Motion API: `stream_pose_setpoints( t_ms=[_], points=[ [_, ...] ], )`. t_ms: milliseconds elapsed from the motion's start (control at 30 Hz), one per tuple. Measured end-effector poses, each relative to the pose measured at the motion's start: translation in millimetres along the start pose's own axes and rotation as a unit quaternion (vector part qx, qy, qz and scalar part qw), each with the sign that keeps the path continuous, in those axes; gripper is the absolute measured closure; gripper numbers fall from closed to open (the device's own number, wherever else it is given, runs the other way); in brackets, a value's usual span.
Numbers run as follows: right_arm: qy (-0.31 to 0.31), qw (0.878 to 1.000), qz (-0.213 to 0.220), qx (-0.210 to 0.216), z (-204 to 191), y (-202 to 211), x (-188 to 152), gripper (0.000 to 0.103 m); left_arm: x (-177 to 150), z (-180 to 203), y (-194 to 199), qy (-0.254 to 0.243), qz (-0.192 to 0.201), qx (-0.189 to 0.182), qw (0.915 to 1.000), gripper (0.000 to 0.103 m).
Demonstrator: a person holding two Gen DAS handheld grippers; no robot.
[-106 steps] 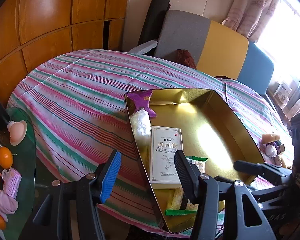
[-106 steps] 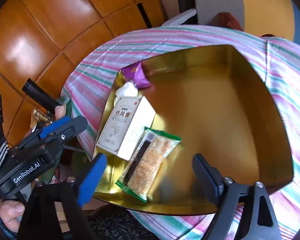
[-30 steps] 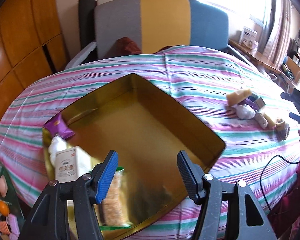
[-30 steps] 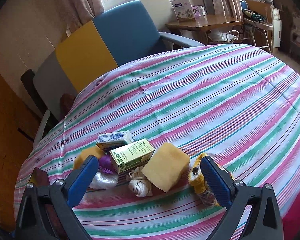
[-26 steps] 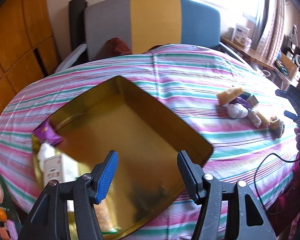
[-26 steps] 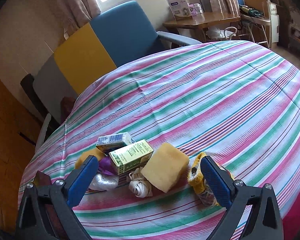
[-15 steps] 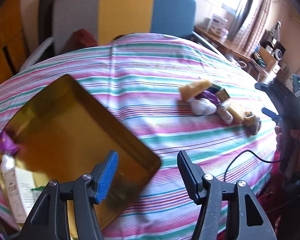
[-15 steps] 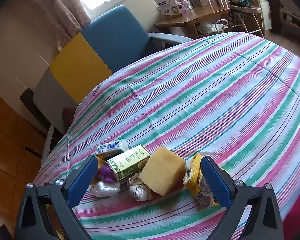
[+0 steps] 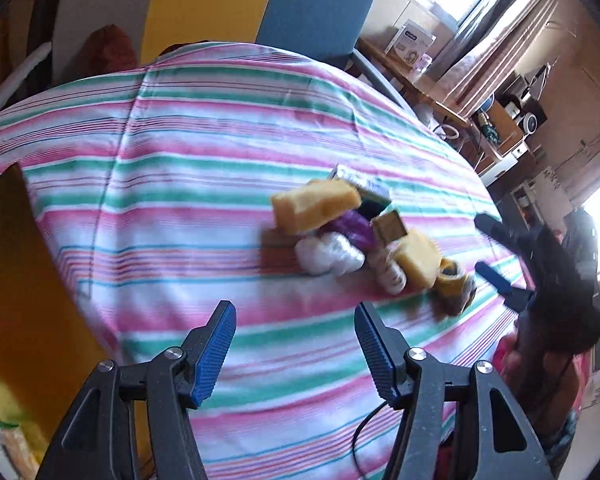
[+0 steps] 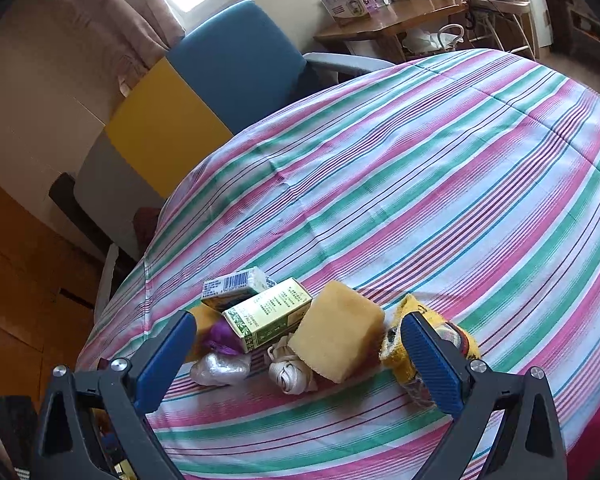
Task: Organize objects
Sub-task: 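Grasp the yellow sponge with the left gripper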
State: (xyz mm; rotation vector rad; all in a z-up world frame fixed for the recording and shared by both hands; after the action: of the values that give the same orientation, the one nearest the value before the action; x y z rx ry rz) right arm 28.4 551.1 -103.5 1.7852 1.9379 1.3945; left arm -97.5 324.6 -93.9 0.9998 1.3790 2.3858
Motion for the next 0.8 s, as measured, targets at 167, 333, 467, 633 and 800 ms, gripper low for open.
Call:
stream_pose_setpoints(
  t_ms=[167,333,467,633,800],
  points=[
    [0.007,1.0,-0.002,0.002,-3.2,-0.6,-1.9,0.0,37.4,11.4,-25.1,0.024,-0.006,-0.031,0.9992,0.022],
    [0.006,1.0,-0.007,0.003,-3.1,-2.3,-3.7,0.0,64.1,3.8,-69.7,0.075,-0.053,-0.044,0.9948,0.02],
    [0.003,1.0,-0.013,0.006,-1.7,-4.9,-4.3,0.0,75.2,-3.5,-98.1,0.09,-0.075,-0.025,0.9928,0.019],
    [-0.003,1.0,-0.018,0.006,1.6,-8.3,-2.5,0.0,68.3,-7.2,-126.1,0.098,-0.11,-0.019,0.9888,0.038],
    [-0.016,1.0,0.0,0.008,6.9,-1.0,5.0,0.0,50.3,-5.8,-99.2,0.068,-0.062,-0.025,0.9954,0.044]
  ],
)
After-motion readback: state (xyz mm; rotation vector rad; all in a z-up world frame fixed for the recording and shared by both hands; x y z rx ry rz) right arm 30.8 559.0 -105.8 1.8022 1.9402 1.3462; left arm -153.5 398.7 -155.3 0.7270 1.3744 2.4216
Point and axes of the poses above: each gripper's, at about its wrist camera, not at the fingertips, and y roughly against the way its jaws point, z to its right, x to its top, the point moved 7 cm from there along -y, roughly the way its jaws point, and after that the axes turned 5 degrees about -y, right-handed, at the moved point
